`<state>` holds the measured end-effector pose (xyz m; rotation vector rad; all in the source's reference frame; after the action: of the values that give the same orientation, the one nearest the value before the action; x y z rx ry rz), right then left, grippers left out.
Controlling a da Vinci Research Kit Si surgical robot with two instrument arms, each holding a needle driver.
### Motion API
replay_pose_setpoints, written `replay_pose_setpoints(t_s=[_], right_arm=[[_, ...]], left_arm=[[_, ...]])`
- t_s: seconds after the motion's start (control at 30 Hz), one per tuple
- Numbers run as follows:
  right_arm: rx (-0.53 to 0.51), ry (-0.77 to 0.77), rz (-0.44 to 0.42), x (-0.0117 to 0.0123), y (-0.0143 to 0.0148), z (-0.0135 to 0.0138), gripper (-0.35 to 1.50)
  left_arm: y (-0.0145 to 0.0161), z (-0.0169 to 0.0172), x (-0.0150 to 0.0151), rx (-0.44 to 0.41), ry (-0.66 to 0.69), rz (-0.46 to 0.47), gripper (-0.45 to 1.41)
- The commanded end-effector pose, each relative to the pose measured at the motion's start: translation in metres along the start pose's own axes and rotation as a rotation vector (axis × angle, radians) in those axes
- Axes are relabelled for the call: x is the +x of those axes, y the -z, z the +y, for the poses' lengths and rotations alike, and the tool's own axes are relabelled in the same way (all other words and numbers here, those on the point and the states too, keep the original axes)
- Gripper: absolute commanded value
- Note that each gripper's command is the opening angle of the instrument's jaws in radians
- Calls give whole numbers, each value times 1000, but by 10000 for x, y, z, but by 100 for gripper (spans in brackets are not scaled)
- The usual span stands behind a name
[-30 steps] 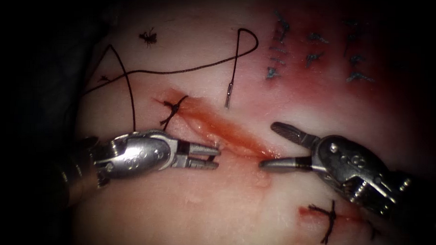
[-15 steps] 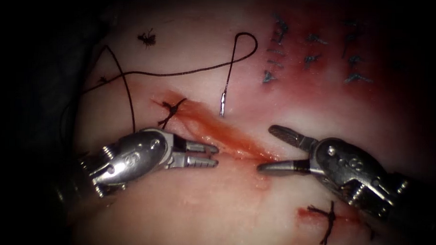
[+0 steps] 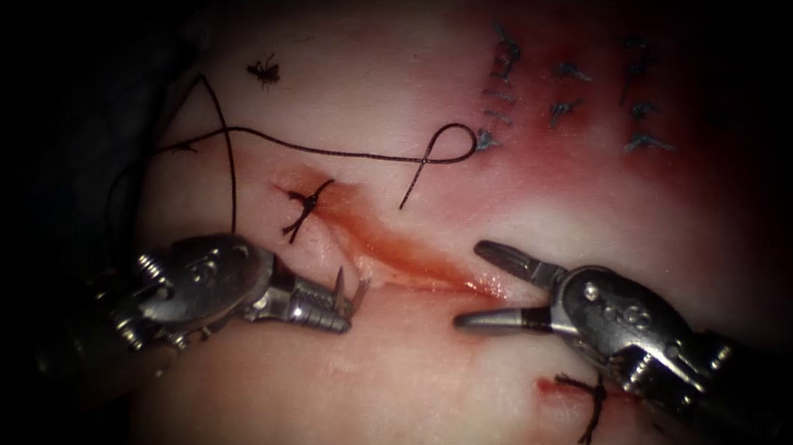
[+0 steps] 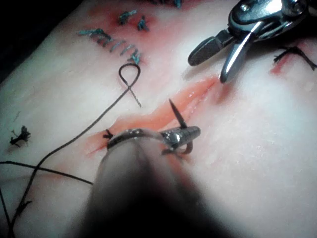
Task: Wound Closure
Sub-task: Use the left grasper to pull the needle through.
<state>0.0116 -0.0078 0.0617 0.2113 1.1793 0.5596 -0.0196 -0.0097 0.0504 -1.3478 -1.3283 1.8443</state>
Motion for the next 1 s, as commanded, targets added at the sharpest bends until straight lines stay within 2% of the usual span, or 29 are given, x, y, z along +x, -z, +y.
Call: replay_pose_setpoints(t_s=[0.03,0.43,0.73,0.77,0.8,0.87,0.9,1.0], right_arm=[[11,-7,-1,-1,-7,0,108],[25,-56,-11,0,-19,-11,115],[12,-222,17,1,-21,-13,104],[-3,-345,70,3,-20,-12,121],[-5,-382,83,4,-20,-11,123],[-6,-431,95,7,-19,-11,123],[-5,-492,111,9,-18,-11,120],[-2,-562,121,14,-16,-13,109]], left_arm=[[-2,-5,2,-10,15,-3,-35],[11,43,1,-93,46,-26,-35],[10,97,25,-62,-271,-5,-35],[10,108,40,-22,-374,17,-35],[11,111,45,-10,-411,27,-35],[13,114,57,30,-480,48,-35],[17,115,69,71,-558,67,-35],[21,115,81,119,-642,90,-35]])
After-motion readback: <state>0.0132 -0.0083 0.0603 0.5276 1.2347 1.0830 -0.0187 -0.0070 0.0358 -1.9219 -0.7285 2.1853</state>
